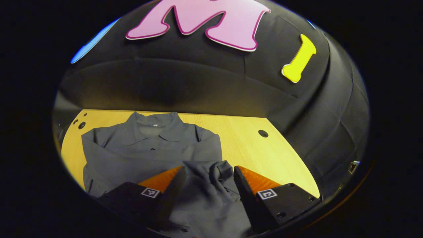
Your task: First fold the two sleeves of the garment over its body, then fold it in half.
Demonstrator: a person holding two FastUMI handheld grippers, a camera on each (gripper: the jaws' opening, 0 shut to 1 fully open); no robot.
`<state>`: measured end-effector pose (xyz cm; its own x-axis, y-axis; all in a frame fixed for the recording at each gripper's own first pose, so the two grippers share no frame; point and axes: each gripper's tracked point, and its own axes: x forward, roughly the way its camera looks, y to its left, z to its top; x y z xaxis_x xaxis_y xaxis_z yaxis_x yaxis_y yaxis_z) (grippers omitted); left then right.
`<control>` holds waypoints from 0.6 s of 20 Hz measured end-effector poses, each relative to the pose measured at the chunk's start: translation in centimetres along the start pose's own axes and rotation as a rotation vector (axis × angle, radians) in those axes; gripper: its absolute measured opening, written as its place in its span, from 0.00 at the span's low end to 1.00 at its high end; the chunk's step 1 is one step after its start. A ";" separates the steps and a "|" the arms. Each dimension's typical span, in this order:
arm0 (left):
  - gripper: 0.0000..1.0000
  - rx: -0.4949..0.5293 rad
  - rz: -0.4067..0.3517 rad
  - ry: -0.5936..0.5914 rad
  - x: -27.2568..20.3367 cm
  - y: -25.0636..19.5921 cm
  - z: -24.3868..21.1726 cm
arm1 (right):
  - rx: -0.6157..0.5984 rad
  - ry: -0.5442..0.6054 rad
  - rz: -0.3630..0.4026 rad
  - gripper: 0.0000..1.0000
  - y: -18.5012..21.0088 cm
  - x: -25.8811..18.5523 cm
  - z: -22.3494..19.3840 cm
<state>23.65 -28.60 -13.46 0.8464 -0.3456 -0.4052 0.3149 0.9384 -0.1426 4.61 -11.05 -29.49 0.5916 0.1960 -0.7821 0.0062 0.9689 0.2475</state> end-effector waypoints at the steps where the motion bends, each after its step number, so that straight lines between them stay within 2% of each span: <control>1: 0.96 0.003 0.000 -0.003 -1.6 0.7 -0.5 | -0.004 0.005 0.002 0.99 0.1 0.0 -0.2; 6: 0.96 0.079 0.087 0.034 -10.2 8.3 -6.1 | -0.047 -0.034 0.030 0.99 0.4 -0.1 -0.4; 12: 0.97 0.001 0.251 0.139 -18.6 17.3 -15.3 | -0.041 0.044 0.001 0.99 0.9 1.1 -3.6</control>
<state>6.80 -5.81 -22.17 0.8309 -0.0980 -0.5477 0.1035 0.9944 -0.0209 2.36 -9.42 -32.16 0.5556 0.2028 -0.8064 -0.0278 0.9738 0.2258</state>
